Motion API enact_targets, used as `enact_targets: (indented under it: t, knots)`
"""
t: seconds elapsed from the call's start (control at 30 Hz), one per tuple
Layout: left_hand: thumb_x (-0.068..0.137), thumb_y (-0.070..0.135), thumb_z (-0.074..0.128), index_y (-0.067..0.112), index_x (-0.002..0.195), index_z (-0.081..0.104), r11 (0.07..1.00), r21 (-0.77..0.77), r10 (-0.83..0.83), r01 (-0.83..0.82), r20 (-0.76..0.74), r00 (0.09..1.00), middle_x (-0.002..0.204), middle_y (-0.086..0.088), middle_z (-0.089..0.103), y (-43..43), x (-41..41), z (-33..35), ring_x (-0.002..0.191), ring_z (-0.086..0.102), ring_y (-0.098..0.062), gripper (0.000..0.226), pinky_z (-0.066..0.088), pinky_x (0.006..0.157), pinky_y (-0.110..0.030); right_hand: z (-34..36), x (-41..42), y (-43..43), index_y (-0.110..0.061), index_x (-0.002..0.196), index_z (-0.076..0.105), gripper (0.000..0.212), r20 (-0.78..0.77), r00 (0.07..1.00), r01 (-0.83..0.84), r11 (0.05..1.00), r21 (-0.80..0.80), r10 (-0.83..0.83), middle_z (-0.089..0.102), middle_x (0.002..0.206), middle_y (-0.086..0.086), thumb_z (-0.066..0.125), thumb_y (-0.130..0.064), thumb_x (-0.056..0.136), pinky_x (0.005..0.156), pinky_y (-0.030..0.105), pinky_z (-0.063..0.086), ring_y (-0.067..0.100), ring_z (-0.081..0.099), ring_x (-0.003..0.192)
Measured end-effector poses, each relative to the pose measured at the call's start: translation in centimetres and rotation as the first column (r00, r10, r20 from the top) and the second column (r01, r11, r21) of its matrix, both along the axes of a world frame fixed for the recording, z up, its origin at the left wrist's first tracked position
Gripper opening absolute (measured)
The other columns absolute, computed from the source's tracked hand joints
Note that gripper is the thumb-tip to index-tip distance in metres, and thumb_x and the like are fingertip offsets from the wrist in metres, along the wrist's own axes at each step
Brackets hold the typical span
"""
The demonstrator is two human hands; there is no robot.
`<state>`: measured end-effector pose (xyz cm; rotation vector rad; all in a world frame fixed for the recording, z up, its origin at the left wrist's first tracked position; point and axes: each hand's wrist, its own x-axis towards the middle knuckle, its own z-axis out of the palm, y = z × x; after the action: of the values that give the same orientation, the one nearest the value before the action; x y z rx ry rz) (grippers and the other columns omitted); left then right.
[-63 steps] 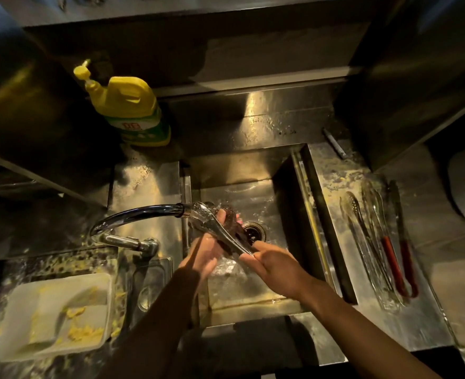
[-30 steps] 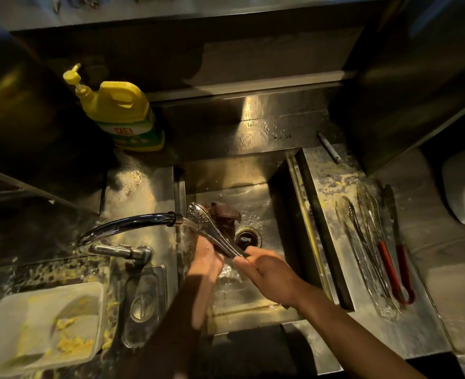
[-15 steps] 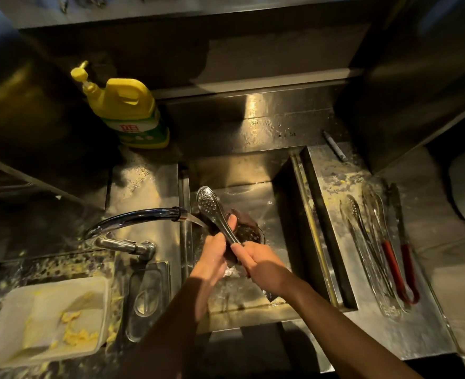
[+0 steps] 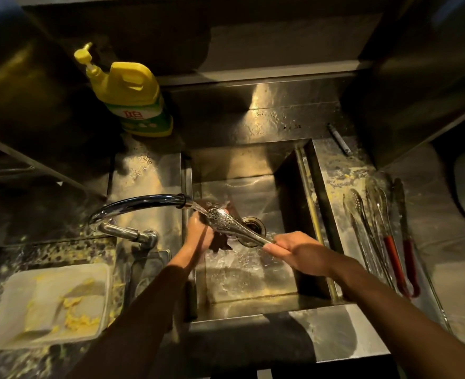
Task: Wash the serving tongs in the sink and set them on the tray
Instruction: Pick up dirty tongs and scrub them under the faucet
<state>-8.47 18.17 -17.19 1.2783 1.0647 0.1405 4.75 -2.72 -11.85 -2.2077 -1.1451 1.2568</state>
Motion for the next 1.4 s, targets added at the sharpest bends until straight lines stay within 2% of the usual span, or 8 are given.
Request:
enact_targets:
  t: [0.13, 0.3, 0.47, 0.73, 0.8, 0.9, 1.2, 1.4]
  knots:
    - [0.089, 0.003, 0.066, 0.021, 0.097, 0.061, 0.975, 0.184, -0.113, 0.127, -0.084, 0.990, 0.103, -0.007, 0.068, 1.0, -1.0, 0.2, 0.087, 0.064, -0.015, 0.020, 0.056, 0.070, -0.026, -0.1, 1.6, -0.9, -0.018, 0.072, 0.061, 0.058, 0.119, 0.990, -0.072, 0.997, -0.018, 0.074, 0.055, 0.077, 0.001, 0.037, -0.065, 0.095, 0.070, 0.040, 0.047, 0.016, 0.055, 0.070]
    - [0.098, 0.008, 0.052, 0.007, 0.107, 0.059, 0.886, -0.391, 0.318, -0.250, 0.117, 0.941, 0.109, -0.020, 0.063, 1.2, -2.1, 2.2, 0.072, 0.071, -0.024, 0.011, 0.058, 0.048, -0.032, -0.9, 1.1, -2.4, -0.009, 0.079, 0.063, 0.053, -0.008, 0.959, 0.282, 0.958, 0.055, -0.282, 0.055, 0.073, 0.004, 0.047, -0.056, 0.097, 0.067, 0.042, 0.048, 0.020, 0.055, 0.066]
    - [0.101, 0.031, 0.047, 0.006, 0.126, 0.060, 0.732, -0.652, 0.425, -0.200, 0.207, 0.881, 0.128, -0.021, 0.064, -1.1, -1.1, 3.0, 0.120, 0.059, -0.037, 0.038, 0.041, 0.104, -0.058, -2.2, -3.1, 0.4, -0.006, 0.089, 0.061, 0.059, -0.120, 0.971, 0.209, 0.978, -0.007, -0.209, 0.051, 0.068, -0.001, 0.046, -0.063, 0.095, 0.061, 0.030, 0.040, 0.014, 0.050, 0.062]
    - [0.079, 0.023, 0.080, 0.007, 0.102, 0.071, 0.939, -0.277, 0.230, -0.205, 0.063, 0.971, 0.101, -0.014, 0.076, -2.2, -0.5, 2.5, 0.093, 0.073, -0.030, 0.030, 0.057, 0.087, -0.047, -3.6, -3.8, 2.1, -0.019, 0.090, 0.061, 0.052, 0.038, 0.995, 0.095, 0.995, -0.037, -0.093, 0.066, 0.080, 0.003, 0.042, -0.067, 0.094, 0.072, 0.038, 0.051, 0.019, 0.062, 0.073]
    - [0.078, 0.035, 0.080, 0.011, 0.094, 0.071, 0.954, -0.156, 0.255, -0.254, -0.014, 0.967, 0.090, -0.009, 0.076, -2.4, -0.6, 2.3, 0.076, 0.074, -0.021, 0.030, 0.060, 0.072, -0.035, -3.0, -2.6, 2.3, -0.013, 0.085, 0.062, 0.060, 0.179, 0.984, -0.004, 0.998, -0.063, 0.015, 0.063, 0.083, 0.007, 0.036, -0.066, 0.097, 0.071, 0.039, 0.049, 0.020, 0.059, 0.073]
    - [0.063, 0.064, 0.079, 0.015, 0.097, 0.072, 0.937, -0.089, 0.331, -0.337, -0.081, 0.940, 0.089, -0.004, 0.077, -3.0, -0.9, 1.1, 0.083, 0.074, -0.022, 0.060, 0.059, 0.082, -0.044, -2.5, -2.1, 3.3, -0.014, 0.087, 0.064, 0.061, 0.325, 0.935, -0.119, 0.989, -0.092, 0.143, 0.059, 0.090, 0.005, 0.030, -0.062, 0.100, 0.072, 0.036, 0.047, 0.020, 0.057, 0.078]
    - [0.077, 0.024, 0.081, 0.008, 0.104, 0.072, 0.934, -0.262, 0.238, -0.242, -0.047, 0.970, 0.096, -0.013, 0.077, -3.6, -2.0, 1.4, 0.086, 0.075, -0.027, 0.033, 0.059, 0.078, -0.037, -5.2, -4.7, 3.9, -0.017, 0.113, 0.058, 0.040, 0.358, 0.915, 0.205, 0.979, -0.018, -0.185, 0.055, 0.112, 0.005, 0.032, -0.047, 0.106, 0.081, 0.039, 0.048, 0.028, 0.062, 0.100]
    - [0.080, 0.027, 0.080, 0.011, 0.108, 0.065, 0.911, -0.348, 0.218, -0.220, -0.046, 0.975, 0.096, -0.011, 0.073, -4.9, -1.4, 2.5, 0.082, 0.073, -0.024, 0.036, 0.057, 0.060, -0.031, -4.5, -4.6, 4.8, -0.020, 0.086, 0.057, 0.035, 0.243, 0.938, 0.237, 0.969, 0.069, -0.246, 0.053, 0.100, 0.002, 0.041, -0.047, 0.104, 0.078, 0.035, 0.045, 0.020, 0.057, 0.092]
